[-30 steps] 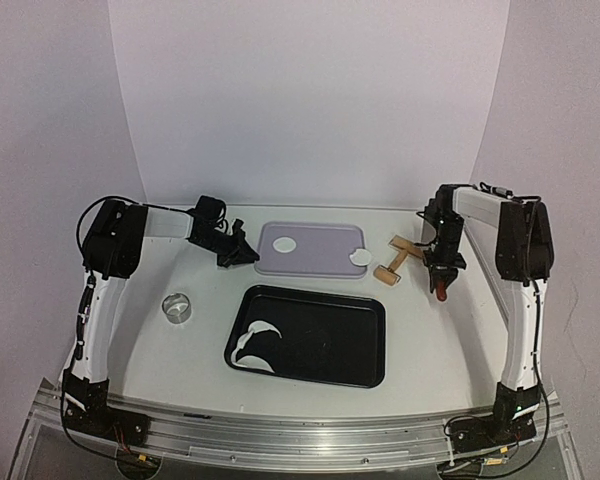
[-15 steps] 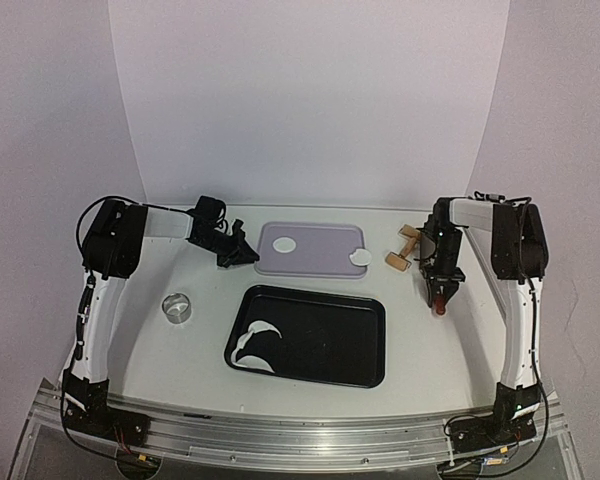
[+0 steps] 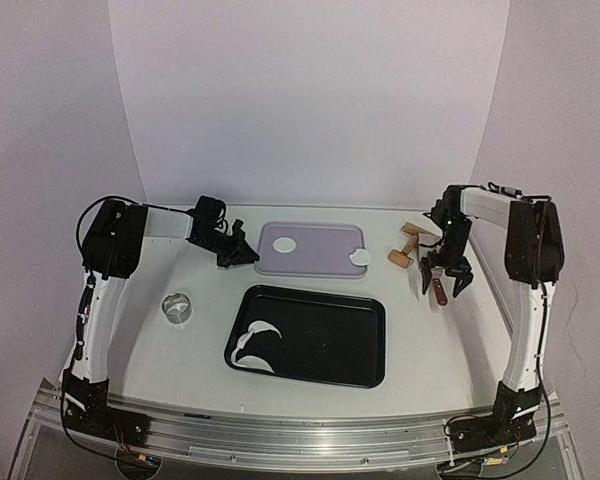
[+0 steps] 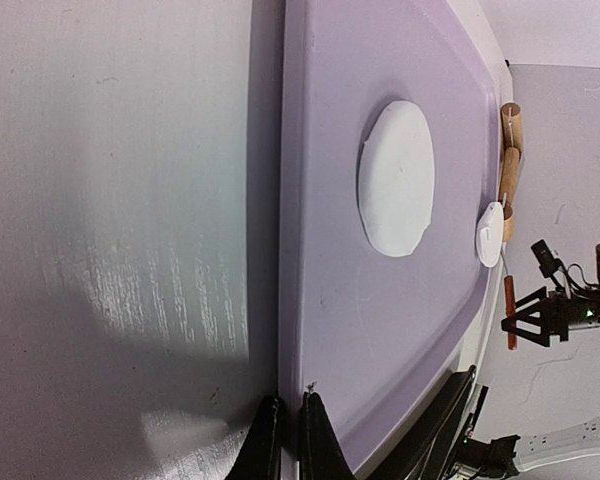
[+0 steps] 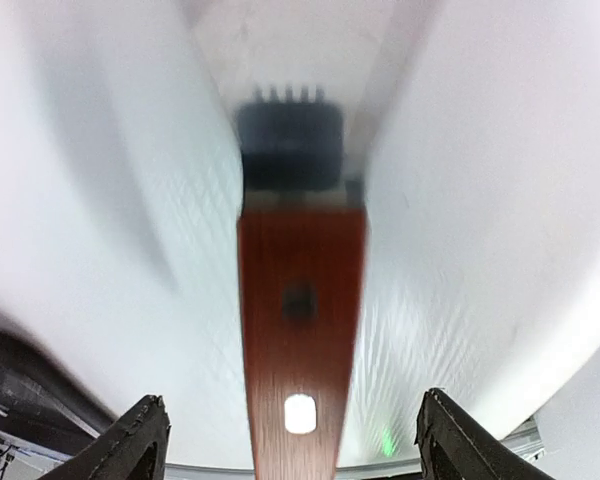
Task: Roll out the dumpling wrappers from the dough
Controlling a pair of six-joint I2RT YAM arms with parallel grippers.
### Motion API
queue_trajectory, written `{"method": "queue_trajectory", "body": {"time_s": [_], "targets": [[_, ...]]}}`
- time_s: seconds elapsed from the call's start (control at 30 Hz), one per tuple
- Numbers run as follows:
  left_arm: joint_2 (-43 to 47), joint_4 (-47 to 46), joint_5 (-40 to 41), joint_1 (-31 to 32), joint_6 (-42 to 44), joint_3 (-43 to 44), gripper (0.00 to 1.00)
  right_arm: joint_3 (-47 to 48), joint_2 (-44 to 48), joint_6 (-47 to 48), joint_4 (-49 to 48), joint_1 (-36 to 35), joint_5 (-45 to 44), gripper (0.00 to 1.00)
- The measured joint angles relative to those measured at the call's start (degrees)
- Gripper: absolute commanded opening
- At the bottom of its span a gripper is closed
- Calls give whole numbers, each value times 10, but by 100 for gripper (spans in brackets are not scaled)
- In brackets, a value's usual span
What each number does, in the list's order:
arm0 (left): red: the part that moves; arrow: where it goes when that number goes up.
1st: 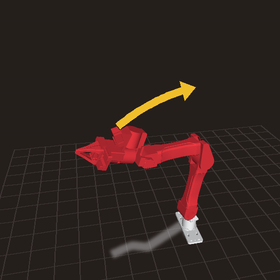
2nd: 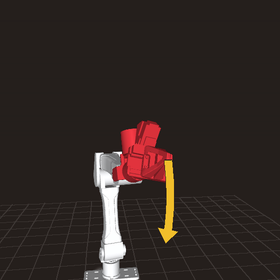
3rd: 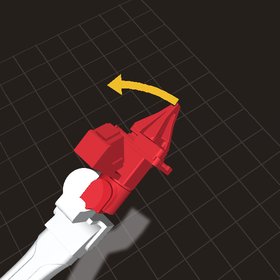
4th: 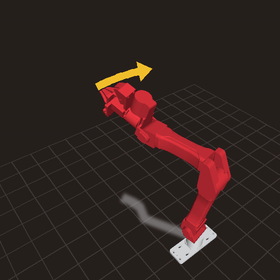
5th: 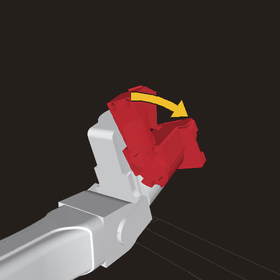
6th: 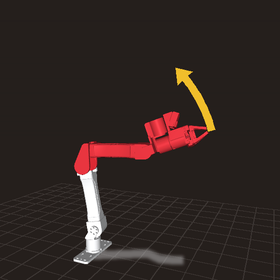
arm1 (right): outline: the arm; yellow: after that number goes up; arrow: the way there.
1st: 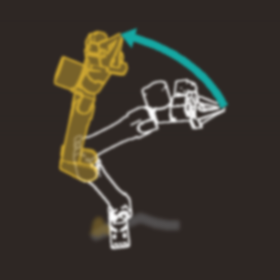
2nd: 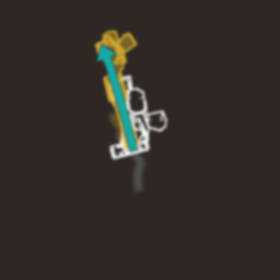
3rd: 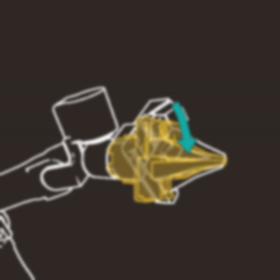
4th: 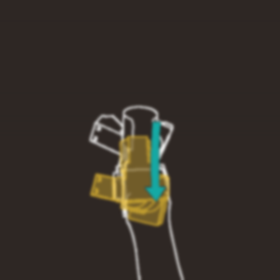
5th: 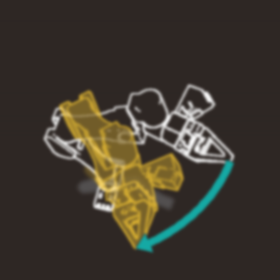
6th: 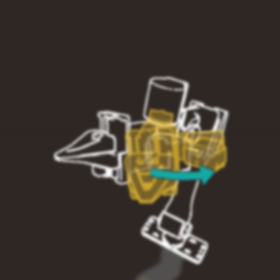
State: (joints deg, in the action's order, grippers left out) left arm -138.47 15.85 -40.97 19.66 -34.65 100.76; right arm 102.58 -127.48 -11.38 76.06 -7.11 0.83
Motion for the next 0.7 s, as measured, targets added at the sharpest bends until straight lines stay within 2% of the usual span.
{"method": "queue_trajectory", "body": {"time_s": [0.13, 0.27, 0.47, 0.63, 0.7], "targets": [[0, -3, -1, 0, -3, -1, 3, -68, 97, -33, -13, 0, 13, 85], [0, -4, -1, 0, -4, -1, 3, -164, 179, -81, -61, 0, 22, 77], [0, -6, -2, 0, -4, -2, 3, -246, 184, -129, -160, 0, 21, 60], [0, -9, -5, -1, -8, -4, 3, -252, 171, -142, -212, 0, 6, 57], [0, -9, -5, -1, -8, -4, 3, -252, 164, -142, -225, 0, -3, 52]]}}
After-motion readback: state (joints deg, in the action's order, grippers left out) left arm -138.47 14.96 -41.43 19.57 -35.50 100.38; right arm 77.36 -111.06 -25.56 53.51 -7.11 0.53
